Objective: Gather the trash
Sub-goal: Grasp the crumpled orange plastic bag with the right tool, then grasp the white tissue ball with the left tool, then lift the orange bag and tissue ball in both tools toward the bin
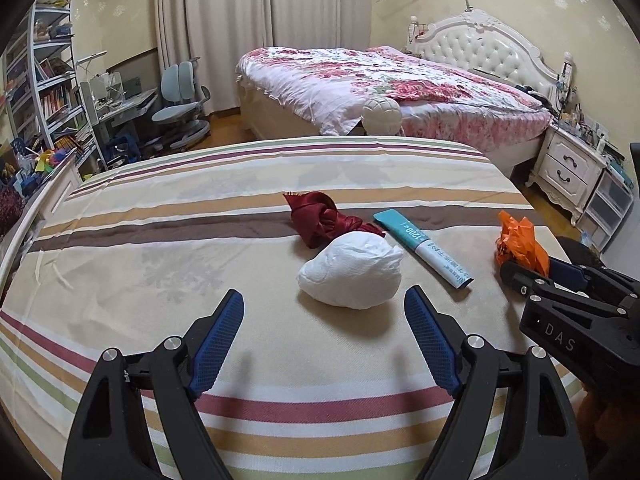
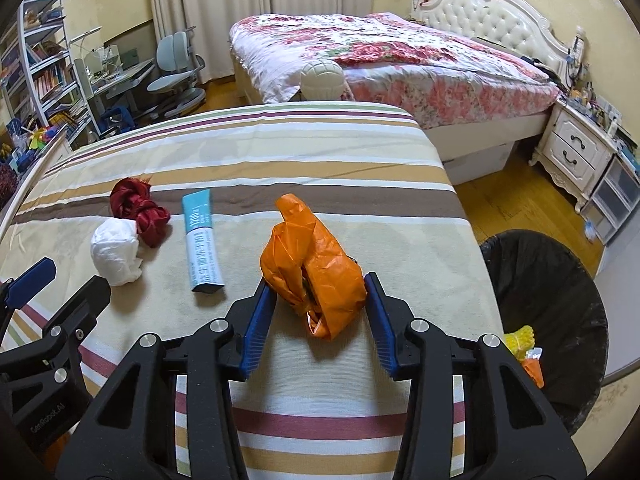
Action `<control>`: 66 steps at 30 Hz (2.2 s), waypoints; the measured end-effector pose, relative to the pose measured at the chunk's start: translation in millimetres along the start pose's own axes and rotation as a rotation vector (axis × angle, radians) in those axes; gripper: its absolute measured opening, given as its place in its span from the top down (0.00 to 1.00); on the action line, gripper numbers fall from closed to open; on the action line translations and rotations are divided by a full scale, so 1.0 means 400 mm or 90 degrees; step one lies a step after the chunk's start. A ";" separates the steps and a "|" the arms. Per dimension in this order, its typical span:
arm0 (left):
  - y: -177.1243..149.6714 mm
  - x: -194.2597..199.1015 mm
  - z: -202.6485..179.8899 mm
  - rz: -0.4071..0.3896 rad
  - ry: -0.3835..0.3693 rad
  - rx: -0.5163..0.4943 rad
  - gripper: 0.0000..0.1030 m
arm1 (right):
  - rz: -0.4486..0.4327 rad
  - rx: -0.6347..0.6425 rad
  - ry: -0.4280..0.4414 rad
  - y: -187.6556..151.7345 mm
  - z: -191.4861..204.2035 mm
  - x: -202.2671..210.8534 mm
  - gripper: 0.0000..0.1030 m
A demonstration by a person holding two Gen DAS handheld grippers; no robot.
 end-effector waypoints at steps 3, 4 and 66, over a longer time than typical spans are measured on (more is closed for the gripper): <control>0.012 -0.013 -0.011 0.002 -0.002 -0.007 0.22 | 0.000 -0.003 0.001 0.001 -0.007 -0.004 0.58; 0.016 -0.017 -0.013 0.002 -0.002 -0.008 0.22 | 0.001 -0.003 0.003 0.001 -0.007 -0.004 0.58; -0.109 0.099 -0.151 0.013 -0.081 -0.076 0.55 | -0.011 -0.051 -0.015 -0.192 -0.101 0.159 0.58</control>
Point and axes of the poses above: each gripper's, at about its wrist camera, not at the fingertips, and x roughly against the way its jaws point, z to its left, y to its top, the point moved 4 cm from there along -x, roughly the way its jaws point, and after that the axes turned 5 degrees about -y, right-handed, at the moved point
